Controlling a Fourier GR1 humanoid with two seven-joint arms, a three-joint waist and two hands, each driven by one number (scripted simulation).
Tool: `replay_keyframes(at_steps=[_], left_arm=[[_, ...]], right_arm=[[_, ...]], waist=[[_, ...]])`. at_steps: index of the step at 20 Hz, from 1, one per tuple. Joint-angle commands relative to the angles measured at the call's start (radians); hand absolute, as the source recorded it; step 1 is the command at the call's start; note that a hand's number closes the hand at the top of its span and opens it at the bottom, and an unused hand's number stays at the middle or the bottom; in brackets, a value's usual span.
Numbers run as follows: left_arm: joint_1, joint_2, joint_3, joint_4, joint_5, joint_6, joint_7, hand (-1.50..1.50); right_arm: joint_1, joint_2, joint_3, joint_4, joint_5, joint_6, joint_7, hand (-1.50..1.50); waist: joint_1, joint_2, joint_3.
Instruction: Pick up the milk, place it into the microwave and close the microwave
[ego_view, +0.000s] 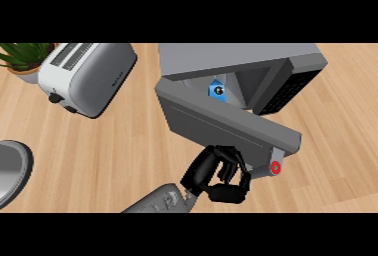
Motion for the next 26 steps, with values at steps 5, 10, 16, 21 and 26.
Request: replay_keyframes(at_steps=[5, 10, 16, 21, 26], left_arm=[[-0.117, -0.005, 0.065, 0.016, 0.186, 0.066, -0.069, 1.5], [-0.194, -0.006, 0.113, 0.073, 0.276, 0.077, -0.083, 1.5], [-0.284, -0.006, 0.138, 0.164, 0.344, 0.087, -0.1, 1.5], [-0.329, -0.006, 0.183, 0.213, 0.421, 0.063, -0.148, 1.5], [-0.367, -0.006, 0.201, 0.245, 0.467, 0.043, -0.194, 1.5]], right_arm=[[-0.023, -0.043, 0.01, -0.044, -0.067, 0.042, 0.073, -1.5], [-0.047, -0.083, -0.015, -0.061, -0.104, 0.053, 0.109, -1.5], [-0.081, -0.128, -0.044, -0.069, -0.144, 0.058, 0.147, -1.5], [-0.101, -0.139, -0.052, -0.07, -0.173, 0.044, 0.185, -1.5], [-0.138, -0.157, -0.066, -0.054, -0.211, 0.043, 0.203, -1.5]], waist=[[-0.059, 0.021, -0.001], [-0.084, 0.029, 0.0], [-0.101, 0.039, 0.003], [-0.109, 0.047, 0.001], [-0.114, 0.054, 0.003]])
